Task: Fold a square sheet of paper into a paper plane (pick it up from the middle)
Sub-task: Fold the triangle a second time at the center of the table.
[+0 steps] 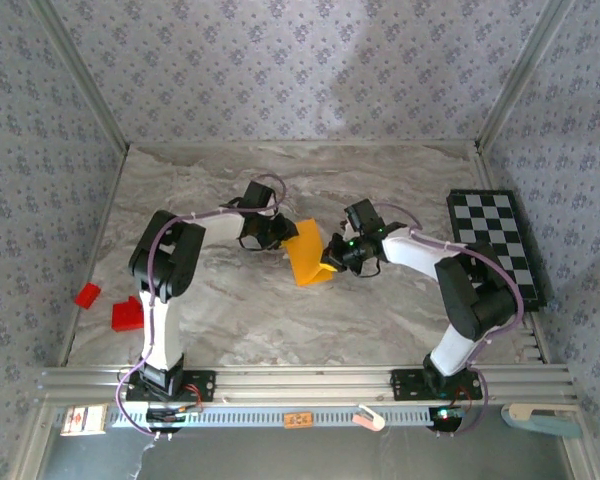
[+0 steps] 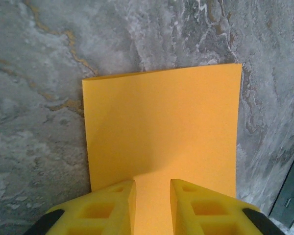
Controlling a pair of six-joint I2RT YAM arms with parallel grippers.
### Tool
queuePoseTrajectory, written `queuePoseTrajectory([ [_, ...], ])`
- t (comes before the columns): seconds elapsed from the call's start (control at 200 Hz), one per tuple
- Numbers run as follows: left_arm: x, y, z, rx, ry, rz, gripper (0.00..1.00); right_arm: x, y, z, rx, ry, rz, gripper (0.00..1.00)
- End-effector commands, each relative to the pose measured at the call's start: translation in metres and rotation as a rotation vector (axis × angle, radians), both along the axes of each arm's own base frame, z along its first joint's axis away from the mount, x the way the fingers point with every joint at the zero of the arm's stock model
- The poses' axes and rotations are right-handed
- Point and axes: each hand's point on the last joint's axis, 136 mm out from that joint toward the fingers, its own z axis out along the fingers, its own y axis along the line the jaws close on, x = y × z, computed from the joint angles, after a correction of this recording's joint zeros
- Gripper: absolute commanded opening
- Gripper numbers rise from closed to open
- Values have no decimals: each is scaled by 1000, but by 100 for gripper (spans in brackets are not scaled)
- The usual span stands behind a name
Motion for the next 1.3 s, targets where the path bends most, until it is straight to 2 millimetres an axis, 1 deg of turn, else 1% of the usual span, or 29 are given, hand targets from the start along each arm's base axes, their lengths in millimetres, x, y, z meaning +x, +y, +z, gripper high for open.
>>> queuePoseTrajectory([
  [0.0, -10, 2, -13, 53, 39, -52, 24, -3, 10, 4, 23, 20, 55, 0],
  [0.07, -11, 2, -15, 61, 42, -63, 23, 0, 16, 6, 35, 10, 75, 0],
  [0.165, -12, 3, -17, 64, 43, -74, 22, 6, 29, 9, 61, -17, 111, 0],
  [0.28, -12, 3, -18, 65, 43, -76, 21, 12, 45, 9, 59, -52, 158, 0],
  [0.36, -13, 3, -19, 65, 43, -75, 21, 18, 50, 6, 56, -65, 154, 0],
  [0.595, -15, 4, -23, 66, 50, -65, 20, 35, 52, -10, 43, -78, 88, 0],
  [0.805, -16, 6, -26, 69, 57, -58, 19, 44, 53, -19, 30, -83, 52, 0],
  [0.965, -18, 6, -29, 70, 63, -56, 19, 46, 55, -23, 25, -81, 44, 0],
  [1.159, -18, 7, -29, 70, 64, -56, 19, 43, 56, -30, 16, -56, 53, 0],
  [1.294, -19, 6, -28, 69, 64, -55, 19, 43, 58, -31, 19, -56, 56, 0],
])
